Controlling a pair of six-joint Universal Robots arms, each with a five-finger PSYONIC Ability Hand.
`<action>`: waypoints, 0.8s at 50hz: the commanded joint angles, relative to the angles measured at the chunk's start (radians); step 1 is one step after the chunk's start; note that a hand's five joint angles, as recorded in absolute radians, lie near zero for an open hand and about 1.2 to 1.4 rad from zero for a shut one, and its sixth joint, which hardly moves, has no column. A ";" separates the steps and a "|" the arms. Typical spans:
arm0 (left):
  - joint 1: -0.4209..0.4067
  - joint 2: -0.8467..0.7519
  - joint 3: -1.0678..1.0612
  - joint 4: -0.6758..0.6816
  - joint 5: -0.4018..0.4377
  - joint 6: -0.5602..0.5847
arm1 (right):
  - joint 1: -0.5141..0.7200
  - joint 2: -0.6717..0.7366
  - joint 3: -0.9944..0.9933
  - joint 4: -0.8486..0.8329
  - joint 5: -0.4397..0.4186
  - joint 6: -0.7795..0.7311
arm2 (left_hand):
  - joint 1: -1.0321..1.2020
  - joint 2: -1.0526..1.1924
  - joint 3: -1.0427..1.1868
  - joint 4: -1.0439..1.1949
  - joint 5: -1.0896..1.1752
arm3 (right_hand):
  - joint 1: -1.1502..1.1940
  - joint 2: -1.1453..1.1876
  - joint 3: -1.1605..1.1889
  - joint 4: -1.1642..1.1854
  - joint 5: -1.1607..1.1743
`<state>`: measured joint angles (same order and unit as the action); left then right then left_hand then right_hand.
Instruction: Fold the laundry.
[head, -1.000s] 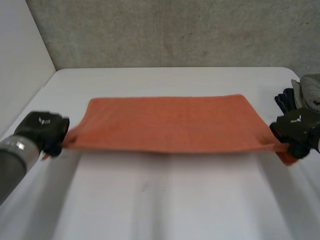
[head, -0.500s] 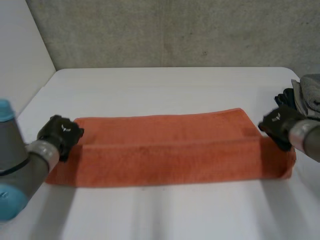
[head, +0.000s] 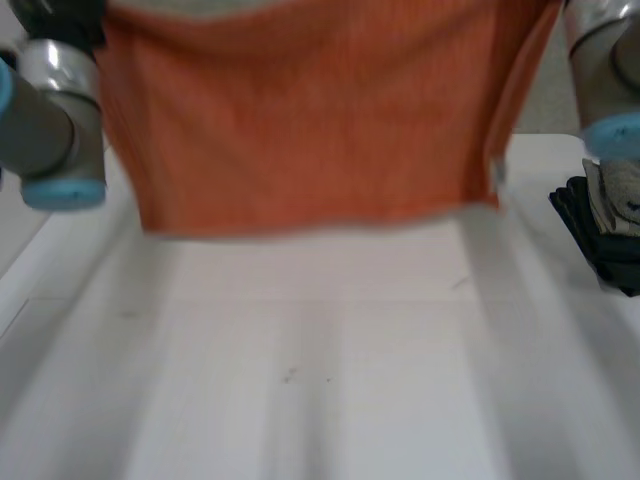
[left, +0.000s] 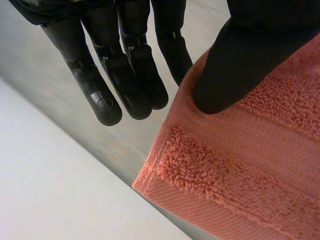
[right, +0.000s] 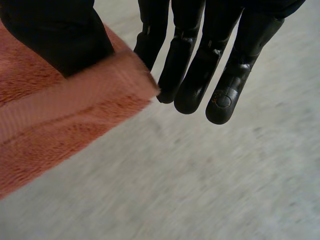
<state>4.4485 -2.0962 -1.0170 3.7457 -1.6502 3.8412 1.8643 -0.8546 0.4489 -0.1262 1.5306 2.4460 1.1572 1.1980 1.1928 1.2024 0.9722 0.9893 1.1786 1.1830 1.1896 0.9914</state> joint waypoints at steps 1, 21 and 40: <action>0.017 0.114 -0.072 0.060 0.006 -0.141 | -0.002 -0.077 0.074 -0.029 -0.010 0.053 | 0.239 0.198 0.203 0.194 0.250 | 0.407 0.218 0.213 0.207 0.230; 0.032 -0.047 -0.659 -0.015 0.076 -0.088 | -0.062 -0.001 0.780 0.016 -0.228 -0.140 | 0.239 0.198 0.203 0.194 0.250 | 0.407 0.218 0.213 0.207 0.230; 0.048 0.427 -0.959 -0.810 0.096 0.166 | -0.206 -0.425 1.113 0.682 -0.222 -0.406 | 0.239 0.198 0.203 0.194 0.250 | 0.407 0.218 0.213 0.207 0.230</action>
<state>4.5097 -1.7031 -1.9915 3.0147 -1.5718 3.9942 1.6740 -1.2316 1.5429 0.4999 1.3087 2.1174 1.1572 1.2002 1.1953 1.2027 0.9721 0.9894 1.1786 1.1830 1.1896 0.9970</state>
